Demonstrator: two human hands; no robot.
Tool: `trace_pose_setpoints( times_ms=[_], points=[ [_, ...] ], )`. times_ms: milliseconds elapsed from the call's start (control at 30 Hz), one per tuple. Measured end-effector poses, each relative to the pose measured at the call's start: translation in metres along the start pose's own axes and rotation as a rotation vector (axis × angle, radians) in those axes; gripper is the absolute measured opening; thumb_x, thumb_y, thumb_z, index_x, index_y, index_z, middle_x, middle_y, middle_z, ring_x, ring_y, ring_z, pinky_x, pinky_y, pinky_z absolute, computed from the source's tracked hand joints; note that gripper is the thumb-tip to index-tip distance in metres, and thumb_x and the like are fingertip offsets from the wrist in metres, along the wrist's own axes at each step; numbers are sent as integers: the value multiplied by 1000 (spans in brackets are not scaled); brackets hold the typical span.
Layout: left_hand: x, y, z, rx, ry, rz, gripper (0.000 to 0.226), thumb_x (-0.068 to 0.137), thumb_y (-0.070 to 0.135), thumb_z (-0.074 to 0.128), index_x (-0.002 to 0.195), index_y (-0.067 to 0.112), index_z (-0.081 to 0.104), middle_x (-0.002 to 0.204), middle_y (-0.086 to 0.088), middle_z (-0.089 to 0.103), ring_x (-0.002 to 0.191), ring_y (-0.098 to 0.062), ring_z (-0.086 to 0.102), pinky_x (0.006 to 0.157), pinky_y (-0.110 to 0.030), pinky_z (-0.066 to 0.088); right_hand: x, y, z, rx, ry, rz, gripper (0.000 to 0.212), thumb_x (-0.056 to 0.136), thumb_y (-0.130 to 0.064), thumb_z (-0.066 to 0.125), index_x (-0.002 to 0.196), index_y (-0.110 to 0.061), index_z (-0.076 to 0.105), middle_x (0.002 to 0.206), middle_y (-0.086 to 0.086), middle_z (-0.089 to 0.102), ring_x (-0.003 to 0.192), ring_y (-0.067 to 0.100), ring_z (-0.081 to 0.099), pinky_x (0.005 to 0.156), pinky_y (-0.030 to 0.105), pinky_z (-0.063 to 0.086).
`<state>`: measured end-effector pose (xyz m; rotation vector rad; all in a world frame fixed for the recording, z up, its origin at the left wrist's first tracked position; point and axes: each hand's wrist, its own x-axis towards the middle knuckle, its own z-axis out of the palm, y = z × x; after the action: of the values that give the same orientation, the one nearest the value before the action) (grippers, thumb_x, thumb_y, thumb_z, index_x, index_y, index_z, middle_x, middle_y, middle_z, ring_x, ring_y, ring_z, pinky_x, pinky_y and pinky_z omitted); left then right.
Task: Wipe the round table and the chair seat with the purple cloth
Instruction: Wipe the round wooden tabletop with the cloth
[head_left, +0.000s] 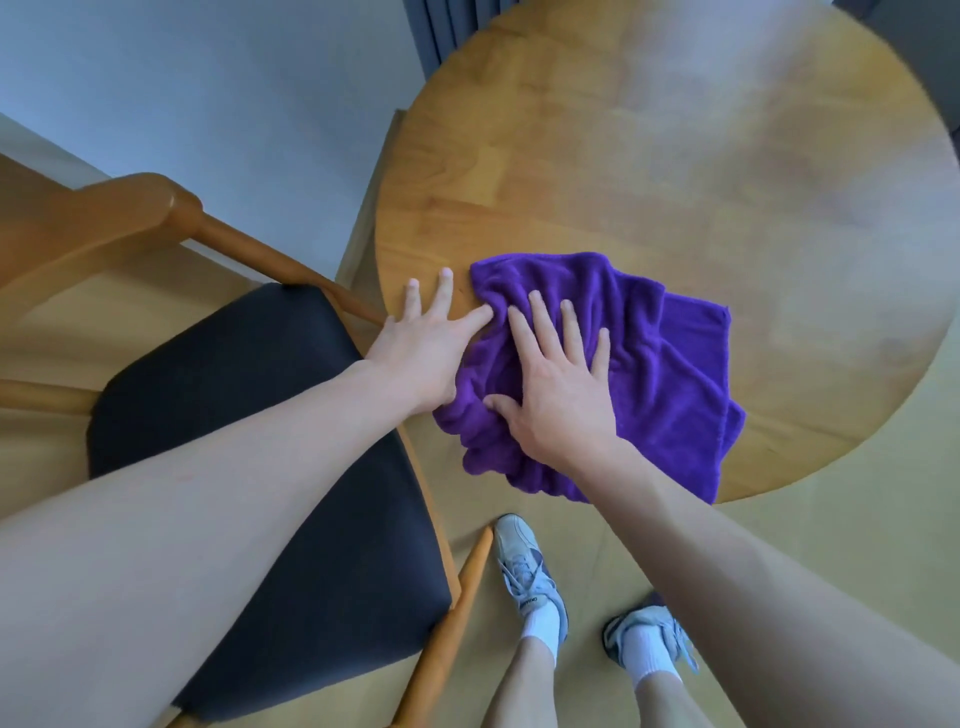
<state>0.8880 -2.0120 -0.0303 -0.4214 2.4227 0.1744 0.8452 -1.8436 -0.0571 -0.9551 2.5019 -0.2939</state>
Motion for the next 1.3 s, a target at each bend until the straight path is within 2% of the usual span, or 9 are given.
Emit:
trace_pose_setpoints(
  times_ms=[200, 333, 567, 733, 867, 1000, 1133, 1200, 1300],
  points=[
    [3, 2, -1, 48, -48, -19, 137, 67, 57, 89, 156, 50, -15, 168, -13, -24, 154, -49, -9, 115, -59, 35, -11, 10, -7, -120, -30, 47, 107, 90, -57, 64, 163, -14, -1, 171, 9, -11, 157, 33, -11, 126, 53, -7],
    [4, 1, 1, 71, -13, -17, 132, 73, 51, 88, 156, 50, -15, 169, -13, -21, 155, -49, -5, 112, -57, 40, -7, 1, -7, -82, -73, 62, 123, 82, -66, 69, 162, -12, -7, 169, 13, -18, 156, 35, -15, 126, 53, -6],
    [5, -4, 3, 79, 14, 9, 124, 80, 48, 84, 156, 50, -15, 169, -13, -20, 155, -50, -5, 111, -57, 41, 9, -14, -8, -60, -89, 98, 134, 73, -77, 70, 162, -21, -13, 167, 14, -26, 152, 42, -23, 119, 69, -7],
    [1, 2, 2, 45, -28, -2, 130, 73, 53, 87, 158, 47, -10, 168, -12, -25, 154, -49, -10, 116, -58, 35, -18, 9, 1, -78, -82, 12, 130, 71, -81, 66, 161, -31, -14, 169, 4, -24, 154, 38, -21, 120, 67, -7],
    [1, 4, -2, 61, -64, -30, 141, 68, 56, 89, 155, 50, -21, 167, -12, -29, 154, -48, -13, 117, -58, 32, -20, 34, -13, -94, -144, -24, 133, 67, -83, 68, 160, -37, -16, 168, -2, -27, 154, 35, -21, 122, 63, -7],
    [4, 6, -6, 75, -79, -46, 141, 70, 53, 89, 154, 48, -25, 167, -14, -29, 154, -48, -13, 116, -58, 34, -1, 11, -28, -171, -181, 56, 137, 70, -73, 75, 161, -27, -16, 167, 16, -25, 153, 47, -18, 121, 63, -10],
    [4, 9, -5, 67, -70, -42, 136, 77, 41, 88, 155, 46, -24, 166, -15, -28, 154, -49, -12, 116, -57, 38, 13, -30, -21, -217, -179, 127, 120, 89, -62, 65, 160, -5, -14, 162, 34, -21, 151, 52, -15, 122, 62, -8],
    [4, 10, -7, 60, -84, -38, 134, 79, 39, 87, 155, 45, -22, 166, -15, -29, 153, -50, -13, 117, -57, 38, 10, -26, -14, -172, -156, 92, 123, 88, -62, 66, 159, -5, -15, 163, 29, -24, 152, 47, -19, 123, 60, -7],
    [2, 12, -9, 41, -114, -43, 140, 74, 42, 90, 155, 47, -24, 165, -15, -32, 153, -49, -15, 117, -58, 37, -10, 9, -7, -47, -150, -40, 128, 81, -70, 68, 161, -20, -17, 166, 10, -29, 153, 35, -25, 124, 57, -8]
  ],
)
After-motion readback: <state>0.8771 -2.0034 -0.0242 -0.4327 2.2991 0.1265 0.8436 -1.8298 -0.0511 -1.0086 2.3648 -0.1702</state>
